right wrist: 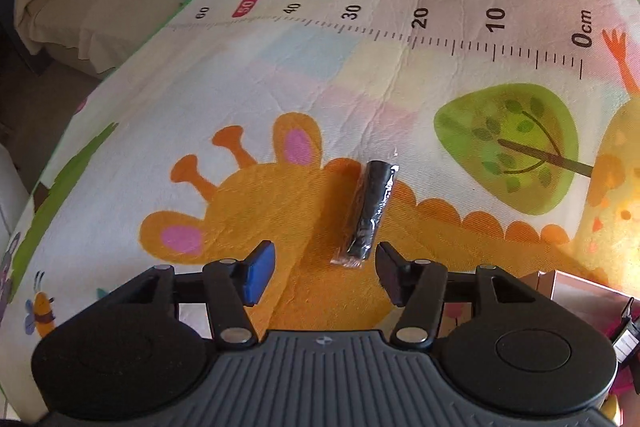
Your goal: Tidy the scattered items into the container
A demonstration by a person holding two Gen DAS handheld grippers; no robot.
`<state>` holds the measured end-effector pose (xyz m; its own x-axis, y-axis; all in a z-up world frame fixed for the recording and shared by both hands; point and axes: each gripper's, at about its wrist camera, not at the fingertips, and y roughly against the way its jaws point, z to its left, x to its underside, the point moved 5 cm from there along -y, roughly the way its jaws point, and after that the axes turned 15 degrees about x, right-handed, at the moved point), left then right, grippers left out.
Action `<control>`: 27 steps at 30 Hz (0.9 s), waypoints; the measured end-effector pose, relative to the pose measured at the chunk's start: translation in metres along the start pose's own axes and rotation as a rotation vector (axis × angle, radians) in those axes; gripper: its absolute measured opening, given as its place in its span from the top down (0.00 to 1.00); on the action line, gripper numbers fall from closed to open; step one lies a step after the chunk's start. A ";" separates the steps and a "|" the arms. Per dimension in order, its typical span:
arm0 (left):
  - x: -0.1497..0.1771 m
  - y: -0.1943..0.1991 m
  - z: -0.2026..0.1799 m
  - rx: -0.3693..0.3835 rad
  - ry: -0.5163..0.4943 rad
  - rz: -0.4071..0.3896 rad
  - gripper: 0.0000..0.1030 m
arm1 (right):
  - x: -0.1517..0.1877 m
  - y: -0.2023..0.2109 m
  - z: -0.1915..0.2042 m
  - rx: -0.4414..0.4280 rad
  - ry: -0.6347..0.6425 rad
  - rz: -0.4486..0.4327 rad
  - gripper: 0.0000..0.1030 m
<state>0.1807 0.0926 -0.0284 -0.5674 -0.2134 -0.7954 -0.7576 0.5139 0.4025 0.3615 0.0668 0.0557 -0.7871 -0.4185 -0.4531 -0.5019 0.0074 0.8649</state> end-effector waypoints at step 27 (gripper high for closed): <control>0.001 -0.005 -0.001 -0.121 -0.016 0.036 0.00 | 0.289 0.120 -0.072 -0.095 0.123 -0.098 0.80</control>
<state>0.1841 0.0885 -0.0303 -0.5903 -0.1824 -0.7863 -0.7708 0.4164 0.4821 0.1000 -0.1188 0.0439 -0.6832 -0.5213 -0.5113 -0.5332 -0.1223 0.8371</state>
